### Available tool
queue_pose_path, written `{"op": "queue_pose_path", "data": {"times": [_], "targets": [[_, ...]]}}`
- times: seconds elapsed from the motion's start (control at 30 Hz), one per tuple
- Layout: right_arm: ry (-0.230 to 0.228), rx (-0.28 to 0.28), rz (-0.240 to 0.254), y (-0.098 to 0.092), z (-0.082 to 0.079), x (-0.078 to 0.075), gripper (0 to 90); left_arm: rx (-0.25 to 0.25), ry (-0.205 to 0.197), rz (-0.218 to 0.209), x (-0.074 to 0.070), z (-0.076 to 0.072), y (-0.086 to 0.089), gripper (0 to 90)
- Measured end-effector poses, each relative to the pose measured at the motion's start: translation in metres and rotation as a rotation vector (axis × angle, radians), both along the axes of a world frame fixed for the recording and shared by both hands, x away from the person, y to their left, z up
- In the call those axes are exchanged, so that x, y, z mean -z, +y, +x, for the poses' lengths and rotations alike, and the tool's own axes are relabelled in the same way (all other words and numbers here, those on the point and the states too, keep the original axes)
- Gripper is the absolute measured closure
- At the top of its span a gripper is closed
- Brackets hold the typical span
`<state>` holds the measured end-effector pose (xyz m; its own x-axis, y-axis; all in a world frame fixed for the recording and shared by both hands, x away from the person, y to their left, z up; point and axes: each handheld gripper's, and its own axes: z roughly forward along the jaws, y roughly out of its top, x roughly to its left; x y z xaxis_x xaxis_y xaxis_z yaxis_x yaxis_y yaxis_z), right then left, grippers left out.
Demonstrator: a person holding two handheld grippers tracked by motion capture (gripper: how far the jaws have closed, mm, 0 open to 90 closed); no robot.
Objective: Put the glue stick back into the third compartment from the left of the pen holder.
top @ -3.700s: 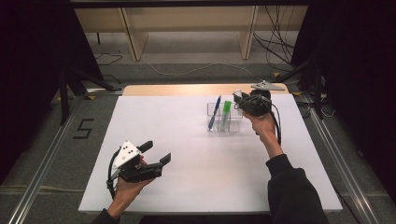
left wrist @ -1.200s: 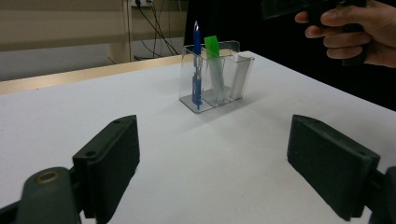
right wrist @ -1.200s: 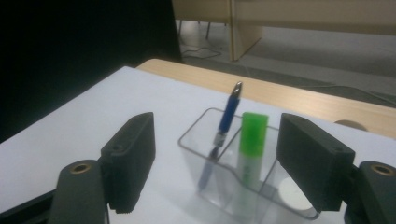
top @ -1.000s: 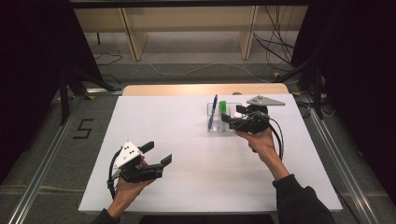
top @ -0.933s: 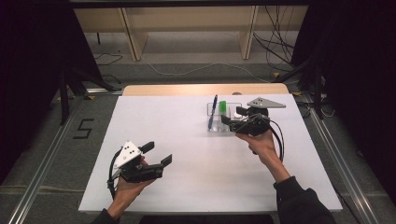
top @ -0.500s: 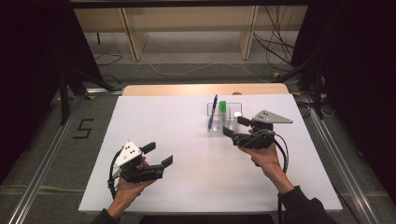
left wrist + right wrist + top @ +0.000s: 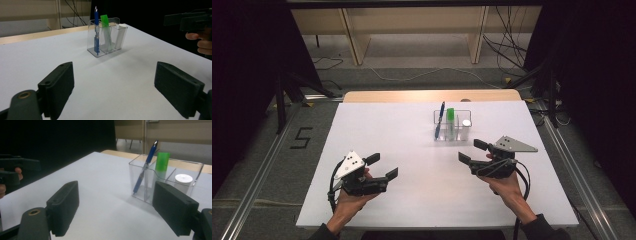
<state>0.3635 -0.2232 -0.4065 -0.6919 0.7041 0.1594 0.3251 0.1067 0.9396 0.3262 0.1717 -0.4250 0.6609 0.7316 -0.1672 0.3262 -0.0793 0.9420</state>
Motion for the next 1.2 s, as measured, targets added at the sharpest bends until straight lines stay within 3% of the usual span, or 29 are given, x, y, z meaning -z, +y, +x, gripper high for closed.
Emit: {"op": "queue_pose_path", "data": {"times": [0.2, 0.5, 1.2], "targets": [[-0.007, 0.004, -0.025, -0.005, -0.012, 0.007, 22.6, 0.015, 0.002, 0.007, 0.000, 0.000, -0.001, 15.6], [-0.010, -0.003, -0.026, -0.008, -0.025, 0.012, 22.5, 0.027, 0.002, 0.013, 0.001, 0.000, -0.002, 15.6], [-0.008, 0.015, -0.061, -0.020, -0.042, 0.026, 22.6, 0.060, 0.007, 0.019, 0.001, -0.003, -0.007, 15.6]]}}
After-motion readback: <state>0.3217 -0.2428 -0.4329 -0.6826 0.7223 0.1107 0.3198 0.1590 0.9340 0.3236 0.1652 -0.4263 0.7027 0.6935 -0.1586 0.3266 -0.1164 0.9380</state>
